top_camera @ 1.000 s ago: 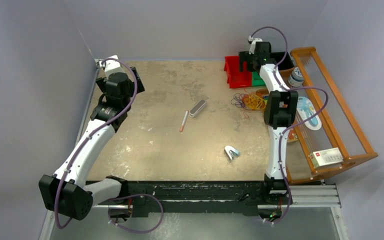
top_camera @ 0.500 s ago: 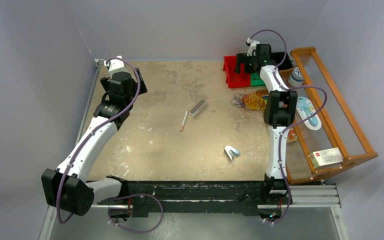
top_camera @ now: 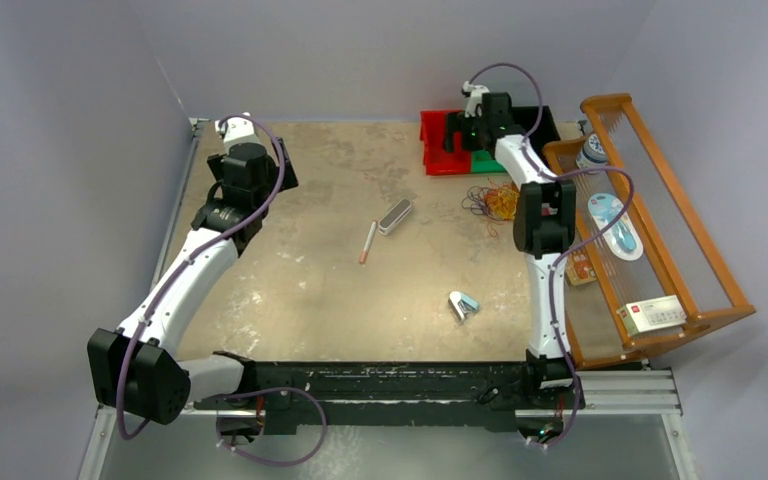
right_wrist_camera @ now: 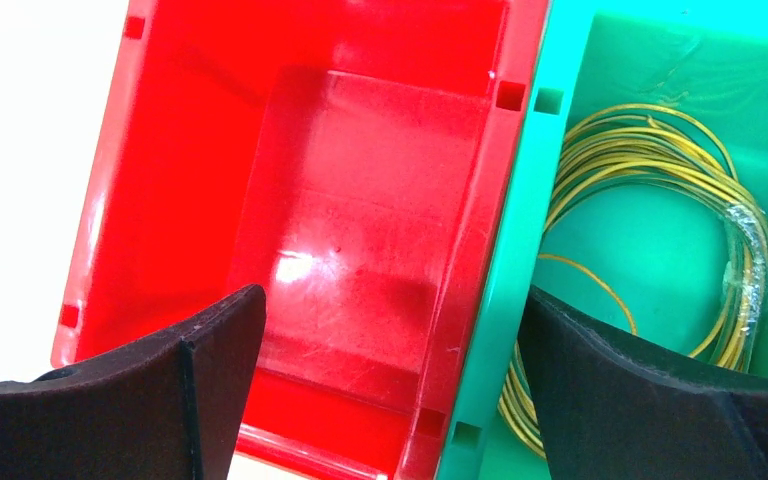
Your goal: Untangle the cables
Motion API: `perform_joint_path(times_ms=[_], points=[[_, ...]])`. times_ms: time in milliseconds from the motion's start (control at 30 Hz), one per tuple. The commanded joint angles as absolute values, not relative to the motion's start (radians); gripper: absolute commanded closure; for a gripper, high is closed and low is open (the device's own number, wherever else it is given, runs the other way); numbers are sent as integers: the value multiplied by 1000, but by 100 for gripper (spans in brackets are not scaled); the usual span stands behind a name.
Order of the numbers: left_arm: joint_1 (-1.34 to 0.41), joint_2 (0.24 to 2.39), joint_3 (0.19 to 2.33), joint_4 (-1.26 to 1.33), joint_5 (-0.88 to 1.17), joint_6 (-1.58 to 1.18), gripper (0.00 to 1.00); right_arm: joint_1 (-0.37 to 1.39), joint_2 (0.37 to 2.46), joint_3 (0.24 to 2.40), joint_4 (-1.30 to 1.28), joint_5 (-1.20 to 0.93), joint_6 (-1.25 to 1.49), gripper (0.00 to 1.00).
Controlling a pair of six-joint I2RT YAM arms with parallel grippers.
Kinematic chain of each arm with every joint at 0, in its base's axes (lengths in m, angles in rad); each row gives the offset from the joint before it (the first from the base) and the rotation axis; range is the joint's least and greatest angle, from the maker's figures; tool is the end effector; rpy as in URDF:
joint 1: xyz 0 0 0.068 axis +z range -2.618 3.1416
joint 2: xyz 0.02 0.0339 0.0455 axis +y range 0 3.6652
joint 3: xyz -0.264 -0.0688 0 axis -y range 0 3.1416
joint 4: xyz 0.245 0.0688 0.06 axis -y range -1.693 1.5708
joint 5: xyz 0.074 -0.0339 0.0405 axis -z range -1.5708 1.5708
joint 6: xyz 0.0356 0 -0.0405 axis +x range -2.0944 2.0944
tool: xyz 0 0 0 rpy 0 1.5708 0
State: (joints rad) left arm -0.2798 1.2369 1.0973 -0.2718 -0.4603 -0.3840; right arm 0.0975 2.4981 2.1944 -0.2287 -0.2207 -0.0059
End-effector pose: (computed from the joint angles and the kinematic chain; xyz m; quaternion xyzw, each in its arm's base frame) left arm 0.2749 -0.0625 0.3459 -0.1672 0.8070 0.0067 0.5664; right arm 0.5731 0.0639 0.2007 -0.0992 0.8590 0.1181 0.4883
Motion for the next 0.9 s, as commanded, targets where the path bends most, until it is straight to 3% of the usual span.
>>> perform_joint_path(times_ms=[0, 867], points=[[-269, 1233, 1131, -254, -447, -402, 8, 185, 2441, 2163, -220, -225, -7, 6], [-255, 1232, 1134, -261, -437, -409, 9, 475, 2262, 1903, -132, -129, 97, 14]])
